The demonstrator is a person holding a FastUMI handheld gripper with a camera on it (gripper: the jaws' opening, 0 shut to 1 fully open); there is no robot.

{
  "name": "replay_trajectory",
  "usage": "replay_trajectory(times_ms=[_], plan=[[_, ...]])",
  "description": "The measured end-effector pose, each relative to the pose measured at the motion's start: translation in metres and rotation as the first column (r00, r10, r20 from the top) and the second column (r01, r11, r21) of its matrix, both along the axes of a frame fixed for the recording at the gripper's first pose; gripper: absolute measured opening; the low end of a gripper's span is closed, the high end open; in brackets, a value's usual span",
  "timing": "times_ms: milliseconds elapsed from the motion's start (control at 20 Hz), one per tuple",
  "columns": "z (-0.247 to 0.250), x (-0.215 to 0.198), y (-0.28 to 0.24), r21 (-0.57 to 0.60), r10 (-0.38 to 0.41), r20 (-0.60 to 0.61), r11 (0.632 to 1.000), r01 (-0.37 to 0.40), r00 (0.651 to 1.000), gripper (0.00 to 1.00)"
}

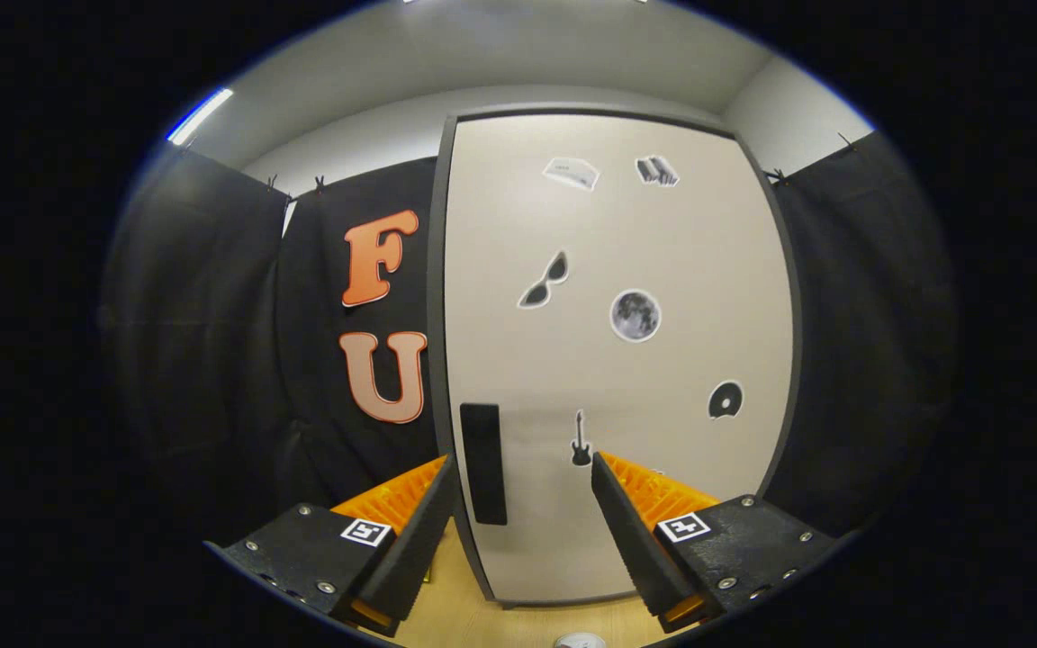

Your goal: Open the shoe cabinet door, grab the shoes and put them into the shoe cabinet, then close the shoe cabinet door.

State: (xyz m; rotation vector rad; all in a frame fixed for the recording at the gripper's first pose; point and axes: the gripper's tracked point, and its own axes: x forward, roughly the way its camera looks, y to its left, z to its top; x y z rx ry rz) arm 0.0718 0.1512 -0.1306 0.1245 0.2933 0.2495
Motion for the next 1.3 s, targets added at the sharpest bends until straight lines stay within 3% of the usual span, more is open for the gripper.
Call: replay_trajectory(times_ms=[150, 350, 500, 600, 650, 700, 900, 1300], plan=[[-0.026, 0.016, 0.024, -0.004, 0.031, -0.04, 0.999, -0.031, 0.999, 0.89], [-0.059, 0.044, 0.043, -0.037, 0.014, -0.089, 0.999, -0.018, 0.996, 0.8], [-0.082, 0.044, 0.054, -0.015, 0.007, -0.169, 1.0, -0.01, 0.986, 0.64], [-0.081, 0.048, 0.046, -0.056, -0.045, -0.145, 0.998, 0.038, 0.988, 0.58], [-0.079, 0.049, 0.044, -0.047, -0.055, -0.135, 0.998, 0.049, 0.989, 0.51], [-0.082, 0.048, 0.045, -0.042, -0.05, -0.141, 0.998, 0.045, 0.989, 0.36], [-0.08, 0.038, 0.043, -0.015, -0.031, -0.174, 0.999, 0.029, 0.984, 0.23], [-0.051, -0.022, 0.012, 0.012, 0.025, -0.147, 1.0, -0.024, 0.989, 0.23]])
